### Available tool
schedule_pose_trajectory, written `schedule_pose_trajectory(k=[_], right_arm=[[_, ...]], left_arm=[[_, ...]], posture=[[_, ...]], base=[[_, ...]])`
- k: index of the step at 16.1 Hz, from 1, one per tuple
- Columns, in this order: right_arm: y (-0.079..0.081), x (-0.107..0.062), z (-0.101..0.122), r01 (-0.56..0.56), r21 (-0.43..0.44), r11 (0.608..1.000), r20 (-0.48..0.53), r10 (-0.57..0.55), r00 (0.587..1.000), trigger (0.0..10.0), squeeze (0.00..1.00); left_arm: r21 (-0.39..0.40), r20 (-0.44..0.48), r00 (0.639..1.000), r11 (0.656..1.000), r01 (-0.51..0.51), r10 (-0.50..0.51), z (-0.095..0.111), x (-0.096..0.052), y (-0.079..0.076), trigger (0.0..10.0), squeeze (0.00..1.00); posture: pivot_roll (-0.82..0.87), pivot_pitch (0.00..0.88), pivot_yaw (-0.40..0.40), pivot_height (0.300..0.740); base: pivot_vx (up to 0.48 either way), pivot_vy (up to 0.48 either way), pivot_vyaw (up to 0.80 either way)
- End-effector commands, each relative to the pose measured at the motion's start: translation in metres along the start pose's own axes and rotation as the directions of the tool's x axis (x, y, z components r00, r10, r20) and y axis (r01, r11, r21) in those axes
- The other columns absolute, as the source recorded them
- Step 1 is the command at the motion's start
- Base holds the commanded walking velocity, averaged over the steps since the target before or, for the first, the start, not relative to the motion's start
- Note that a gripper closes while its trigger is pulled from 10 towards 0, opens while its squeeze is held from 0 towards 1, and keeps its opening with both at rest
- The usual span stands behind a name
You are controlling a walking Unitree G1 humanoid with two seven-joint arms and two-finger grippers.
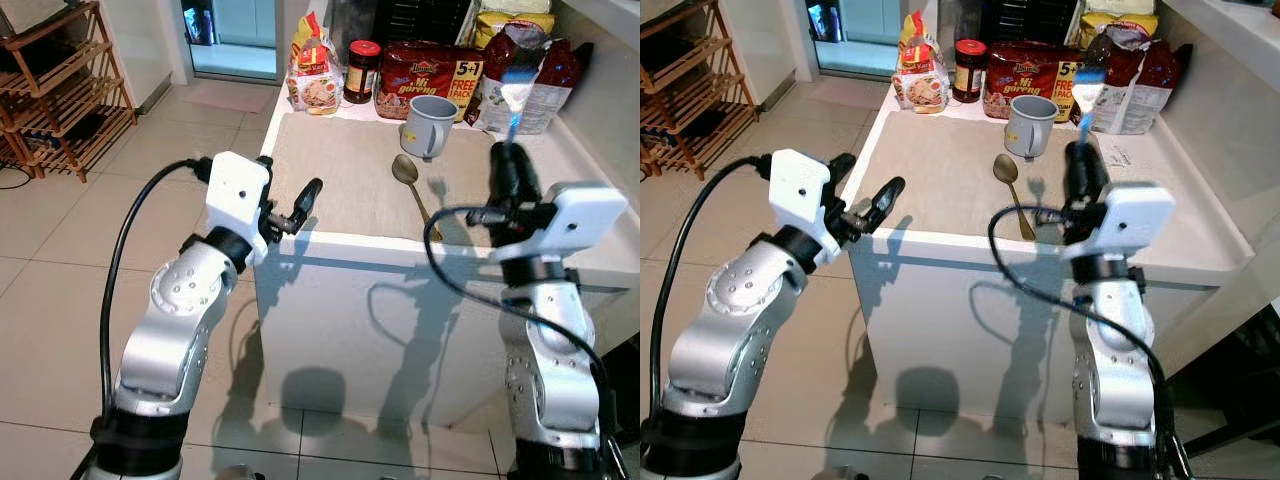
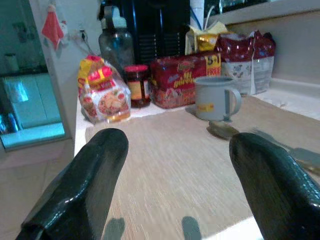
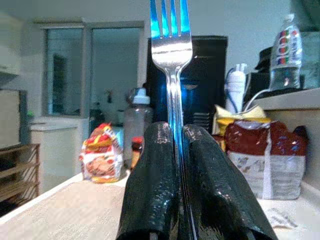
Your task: Setting the table
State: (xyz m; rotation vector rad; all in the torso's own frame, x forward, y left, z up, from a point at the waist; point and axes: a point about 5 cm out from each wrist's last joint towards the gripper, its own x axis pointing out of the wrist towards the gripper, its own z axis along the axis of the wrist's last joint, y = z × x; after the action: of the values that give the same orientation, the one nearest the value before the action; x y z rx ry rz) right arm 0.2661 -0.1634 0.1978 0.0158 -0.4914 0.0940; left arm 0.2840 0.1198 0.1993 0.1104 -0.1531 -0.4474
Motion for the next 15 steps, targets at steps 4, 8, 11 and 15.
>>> schedule_pose_trajectory(k=[4,8,11,15], right_arm=[[0.004,-0.021,0.003,-0.064,0.073,0.995,-0.025,0.066,0.998,10.0,0.0],[0.005,-0.052,0.0,-0.127,0.084,0.988,-0.082,0.134,0.988,10.0,0.0],[-0.002,-0.069,0.0,-0.177,0.143,0.974,-0.069,0.188,0.98,10.0,0.0],[-0.002,-0.071,-0.001,-0.196,0.135,0.971,-0.091,0.209,0.974,10.0,0.0]], left_arm=[[-0.005,-0.066,0.996,0.998,-0.068,0.068,-0.02,-0.027,0.012,10.0,0.0],[-0.005,-0.028,0.999,0.999,-0.043,0.043,-0.02,-0.038,0.006,10.0,0.0],[0.013,-0.001,1.0,1.0,0.01,-0.009,-0.016,-0.042,0.002,10.0,0.0],[0.026,-0.009,1.0,1.0,0.014,-0.014,-0.018,-0.045,0.003,10.0,0.0]], posture=[[0.08,0.0,-0.048,0.74],[0.08,0.0,-0.05,0.74],[0.08,0.0,-0.047,0.74],[0.07,0.0,-0.047,0.74]], base=[[0.0,0.0,0.0],[0.0,0.0,0.0],[0.0,-0.45,0.0],[0.0,-0.48,0.0]])
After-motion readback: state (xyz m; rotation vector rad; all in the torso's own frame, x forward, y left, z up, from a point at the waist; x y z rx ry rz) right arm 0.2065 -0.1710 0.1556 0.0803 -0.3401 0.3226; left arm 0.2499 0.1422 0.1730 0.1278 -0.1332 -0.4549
